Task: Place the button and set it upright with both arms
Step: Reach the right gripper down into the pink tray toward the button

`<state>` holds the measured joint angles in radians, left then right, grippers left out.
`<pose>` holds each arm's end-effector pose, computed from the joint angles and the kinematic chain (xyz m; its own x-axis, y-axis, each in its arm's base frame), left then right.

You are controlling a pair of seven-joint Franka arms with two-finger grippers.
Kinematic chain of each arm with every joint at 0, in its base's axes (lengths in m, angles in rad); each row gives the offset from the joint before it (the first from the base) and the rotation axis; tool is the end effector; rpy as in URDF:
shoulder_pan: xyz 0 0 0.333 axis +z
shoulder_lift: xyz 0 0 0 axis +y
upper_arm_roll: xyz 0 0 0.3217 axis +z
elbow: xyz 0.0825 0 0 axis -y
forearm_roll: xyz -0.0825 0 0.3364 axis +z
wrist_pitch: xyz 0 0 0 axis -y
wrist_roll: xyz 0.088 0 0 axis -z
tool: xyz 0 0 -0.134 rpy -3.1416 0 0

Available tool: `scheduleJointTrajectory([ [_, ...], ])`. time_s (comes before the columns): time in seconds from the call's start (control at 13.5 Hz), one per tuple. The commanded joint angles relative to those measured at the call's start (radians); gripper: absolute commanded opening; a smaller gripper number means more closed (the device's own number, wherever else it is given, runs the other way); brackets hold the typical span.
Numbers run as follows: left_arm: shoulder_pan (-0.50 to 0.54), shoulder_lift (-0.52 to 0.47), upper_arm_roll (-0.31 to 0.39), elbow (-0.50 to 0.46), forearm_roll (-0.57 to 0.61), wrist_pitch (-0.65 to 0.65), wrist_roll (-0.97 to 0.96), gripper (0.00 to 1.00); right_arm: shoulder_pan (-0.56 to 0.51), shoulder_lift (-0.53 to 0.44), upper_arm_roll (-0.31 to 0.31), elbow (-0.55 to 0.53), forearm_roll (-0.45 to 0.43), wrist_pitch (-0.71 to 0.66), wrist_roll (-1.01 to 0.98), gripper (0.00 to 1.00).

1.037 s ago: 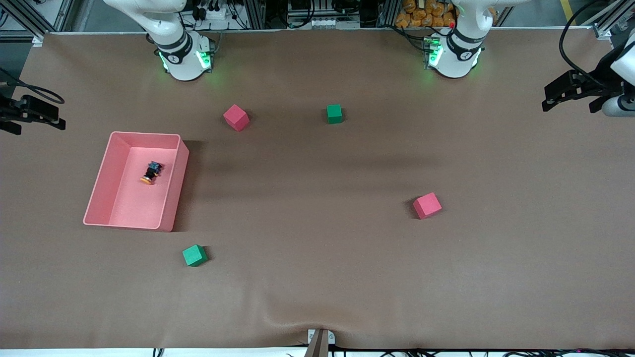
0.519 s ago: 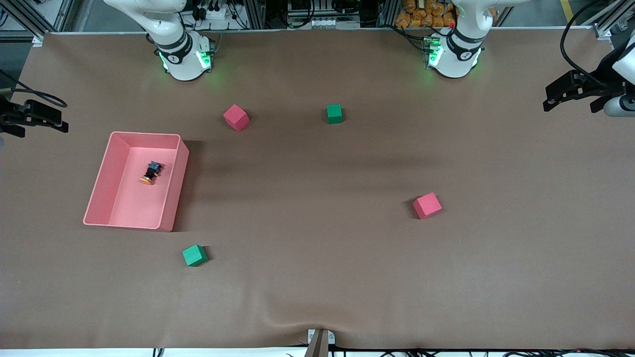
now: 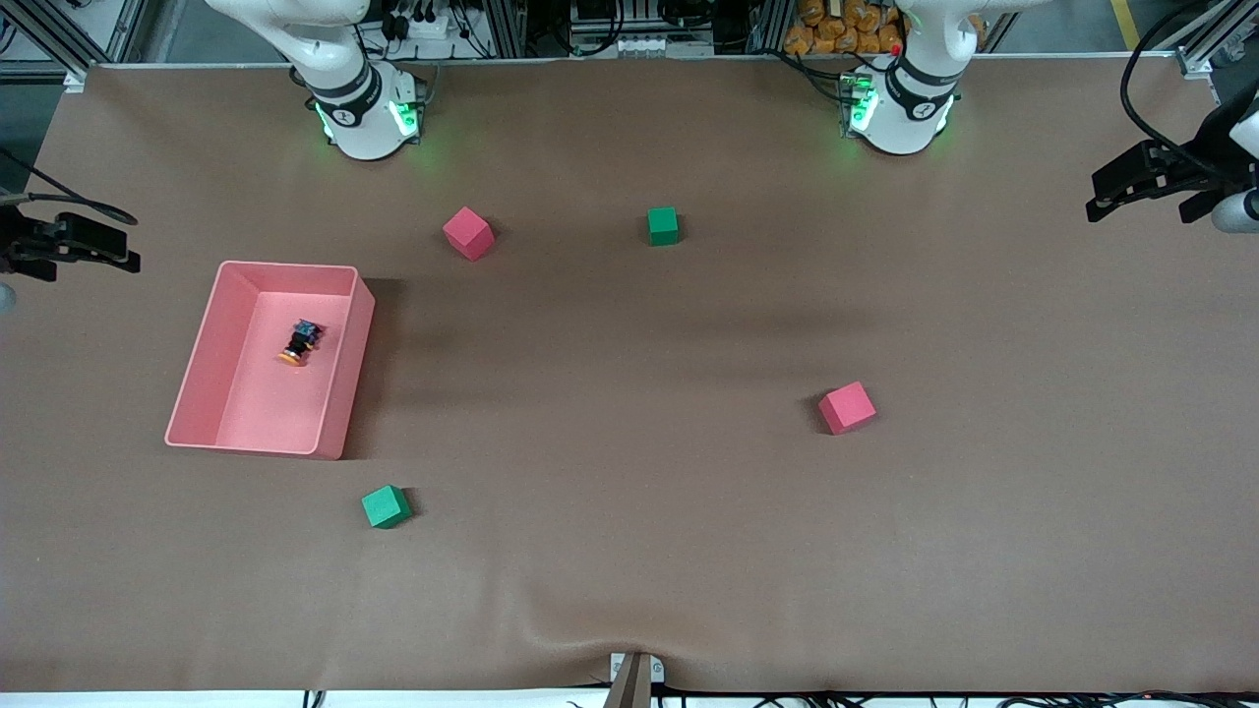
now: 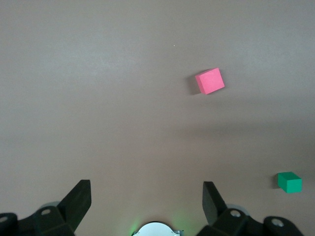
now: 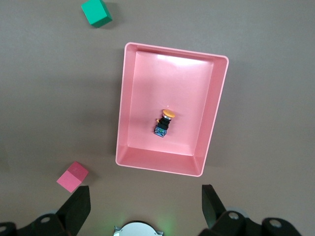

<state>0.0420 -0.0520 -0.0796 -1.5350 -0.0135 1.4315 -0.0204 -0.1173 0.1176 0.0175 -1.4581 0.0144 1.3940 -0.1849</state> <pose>0.4741 -0.0210 0.6318 0.9985 -0.0187 -0.0518 -0.0183 -0.9998 0.0083 0.5164 -0.0501 0.5760 0.9806 0.0893 -0.1746 0.0819 -0.9954 -0.0494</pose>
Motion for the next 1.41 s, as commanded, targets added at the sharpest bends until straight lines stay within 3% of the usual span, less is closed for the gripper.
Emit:
scheduleJointTrajectory([
  [0.0, 0.015, -0.015, 0.000, -0.005, -0.017, -0.011, 0.030, 1.00, -0.016, 0.034, 0.013, -0.021, -0.005, 0.028, -0.016, 1.00],
  [0.44, 0.015, -0.017, 0.000, -0.005, -0.011, -0.010, 0.033, 1.00, -0.015, 0.148, 0.012, -0.097, -0.007, 0.121, -0.016, 1.00],
  [0.89, 0.015, -0.014, 0.001, -0.005, -0.006, -0.002, 0.031, 1.00, -0.013, 0.198, 0.010, -0.350, -0.008, 0.348, -0.005, 1.00],
  [1.33, 0.013, -0.008, 0.009, -0.004, -0.002, 0.023, 0.031, 1.00, -0.016, 0.364, 0.004, -0.355, -0.010, 0.394, -0.004, 1.00],
])
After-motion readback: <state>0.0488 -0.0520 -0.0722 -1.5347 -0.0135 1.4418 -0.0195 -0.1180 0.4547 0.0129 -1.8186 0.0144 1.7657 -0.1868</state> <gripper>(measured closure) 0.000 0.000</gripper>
